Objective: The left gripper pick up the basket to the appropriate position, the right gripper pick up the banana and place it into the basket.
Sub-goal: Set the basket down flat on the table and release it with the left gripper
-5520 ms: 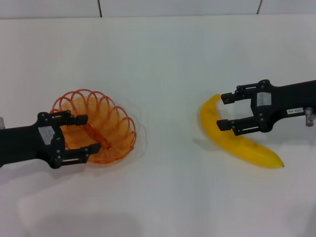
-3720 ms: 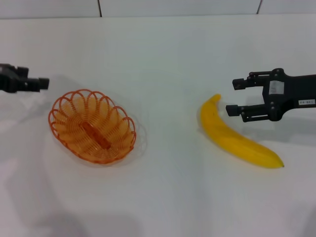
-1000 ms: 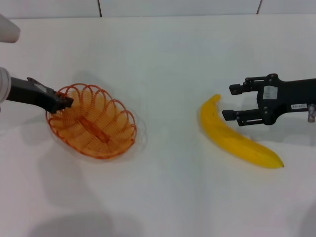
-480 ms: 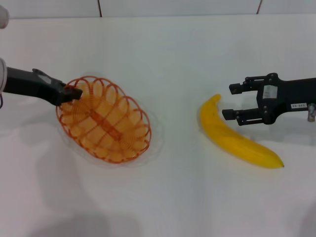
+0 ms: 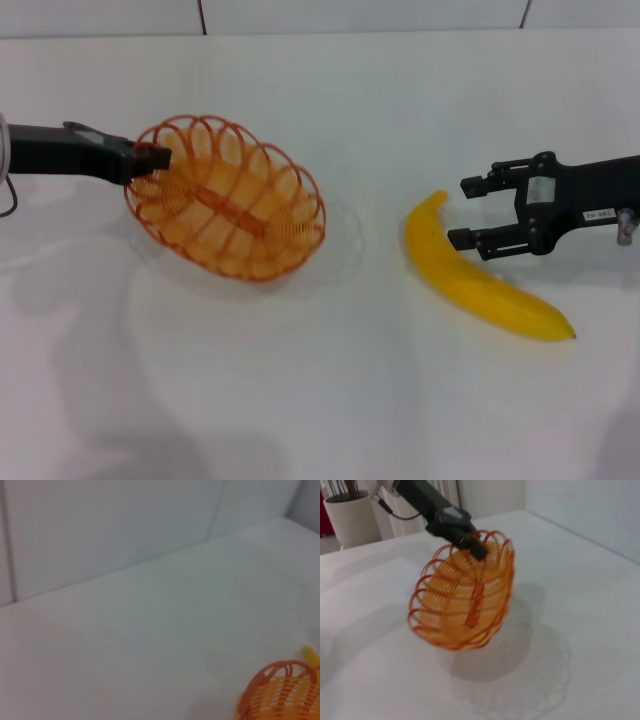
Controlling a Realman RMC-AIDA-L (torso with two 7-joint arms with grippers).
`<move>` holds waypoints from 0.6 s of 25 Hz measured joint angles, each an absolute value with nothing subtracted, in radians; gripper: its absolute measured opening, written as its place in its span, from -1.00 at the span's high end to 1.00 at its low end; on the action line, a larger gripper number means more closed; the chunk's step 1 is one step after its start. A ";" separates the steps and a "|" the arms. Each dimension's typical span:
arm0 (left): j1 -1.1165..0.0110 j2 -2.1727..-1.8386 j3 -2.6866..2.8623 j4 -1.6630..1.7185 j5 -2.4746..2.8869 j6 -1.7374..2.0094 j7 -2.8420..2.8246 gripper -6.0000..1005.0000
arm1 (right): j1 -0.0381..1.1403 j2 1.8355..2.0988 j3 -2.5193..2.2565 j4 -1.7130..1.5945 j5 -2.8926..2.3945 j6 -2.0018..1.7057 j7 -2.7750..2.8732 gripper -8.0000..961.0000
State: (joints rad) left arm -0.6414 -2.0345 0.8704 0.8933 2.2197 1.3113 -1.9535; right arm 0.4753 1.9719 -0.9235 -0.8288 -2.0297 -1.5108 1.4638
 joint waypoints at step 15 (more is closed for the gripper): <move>-0.631 -2.037 0.835 0.715 2.085 1.109 -1.929 0.82 | 0.482 1.979 -0.927 -0.833 -2.069 -1.522 1.475 -0.58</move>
